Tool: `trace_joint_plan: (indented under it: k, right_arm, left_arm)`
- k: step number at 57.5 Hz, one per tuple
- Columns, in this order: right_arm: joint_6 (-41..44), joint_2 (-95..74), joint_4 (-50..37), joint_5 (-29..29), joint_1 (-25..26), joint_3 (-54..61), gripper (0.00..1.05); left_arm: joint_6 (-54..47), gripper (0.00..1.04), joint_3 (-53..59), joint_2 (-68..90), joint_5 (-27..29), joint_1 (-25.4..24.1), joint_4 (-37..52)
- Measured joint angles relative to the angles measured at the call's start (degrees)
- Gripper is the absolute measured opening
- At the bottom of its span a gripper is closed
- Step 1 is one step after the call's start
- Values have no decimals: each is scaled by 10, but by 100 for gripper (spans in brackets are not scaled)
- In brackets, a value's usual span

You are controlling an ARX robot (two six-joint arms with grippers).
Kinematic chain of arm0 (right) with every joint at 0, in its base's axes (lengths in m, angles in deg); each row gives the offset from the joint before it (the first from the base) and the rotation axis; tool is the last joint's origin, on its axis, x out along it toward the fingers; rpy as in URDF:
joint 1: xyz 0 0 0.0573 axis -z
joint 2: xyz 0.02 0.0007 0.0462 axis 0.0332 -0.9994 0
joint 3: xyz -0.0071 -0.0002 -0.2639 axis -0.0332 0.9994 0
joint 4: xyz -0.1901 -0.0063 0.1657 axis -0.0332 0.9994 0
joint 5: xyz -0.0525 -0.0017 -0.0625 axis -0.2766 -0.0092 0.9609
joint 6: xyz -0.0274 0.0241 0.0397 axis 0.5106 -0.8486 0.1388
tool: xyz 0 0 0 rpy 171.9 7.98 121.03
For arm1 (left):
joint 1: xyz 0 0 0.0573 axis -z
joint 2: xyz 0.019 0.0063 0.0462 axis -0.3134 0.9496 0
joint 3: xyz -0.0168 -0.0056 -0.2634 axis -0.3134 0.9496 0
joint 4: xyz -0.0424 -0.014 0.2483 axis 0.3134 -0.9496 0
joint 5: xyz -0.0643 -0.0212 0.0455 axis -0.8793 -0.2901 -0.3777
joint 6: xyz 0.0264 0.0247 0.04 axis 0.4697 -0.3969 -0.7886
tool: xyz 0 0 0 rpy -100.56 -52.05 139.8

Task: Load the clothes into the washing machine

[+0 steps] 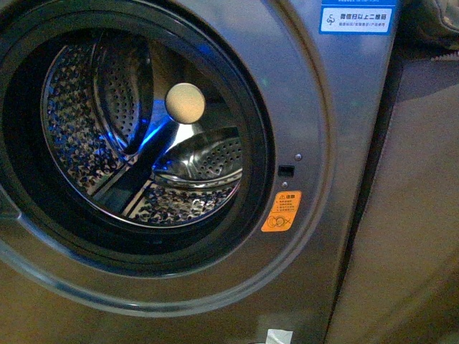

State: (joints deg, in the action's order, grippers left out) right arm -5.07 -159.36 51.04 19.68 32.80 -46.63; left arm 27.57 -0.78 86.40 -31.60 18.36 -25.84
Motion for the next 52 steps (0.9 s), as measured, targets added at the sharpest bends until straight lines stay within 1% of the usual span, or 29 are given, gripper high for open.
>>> trace_joint_plan:
  k: [1,4,5,7,8,9,10,13,14,15,19,22,34,43,48,52]
  right_arm:
    - [9,-2,22,16,-30,-21,23]
    - [26,-10,62,51,-94,-63,23]
    - [30,-12,69,57,-106,-70,23]
    - [42,-20,94,80,-151,-99,23]
    - [48,-22,99,90,-162,-105,23]
    - [58,-29,115,110,-197,-125,23]
    - [68,-34,123,122,-219,-136,23]
    - [101,-54,152,169,-308,-176,23]
    - [110,-60,158,179,-329,-184,23]
    - [122,-69,165,197,-361,-196,23]
    - [153,-100,174,243,-450,-225,23]
    - [165,-120,176,266,-497,-238,23]
    - [192,-163,188,320,-606,-264,23]
    - [214,-187,186,350,-675,-270,23]
    - [217,-198,181,344,-694,-270,23]
    - [214,-201,179,338,-695,-270,23]
  left_arm:
    - [0,98,0,0,0,0,0]
    - [0,98,0,0,0,0,0]
    - [0,98,0,0,0,0,0]
    - [0,98,0,0,0,0,0]
    - [0,98,0,0,0,0,0]
    - [0,98,0,0,0,0,0]
    - [0,98,0,0,0,0,0]
    - [0,98,0,0,0,0,0]
    - [0,98,0,0,0,0,0]
    - [0,98,0,0,0,0,0]
    - [0,98,0,0,0,0,0]
    - [0,98,0,0,0,0,0]
    - [0,98,0,0,0,0,0]
    - [0,98,0,0,0,0,0]
    - [0,98,0,0,0,0,0]
    - [0,98,0,0,0,0,0]
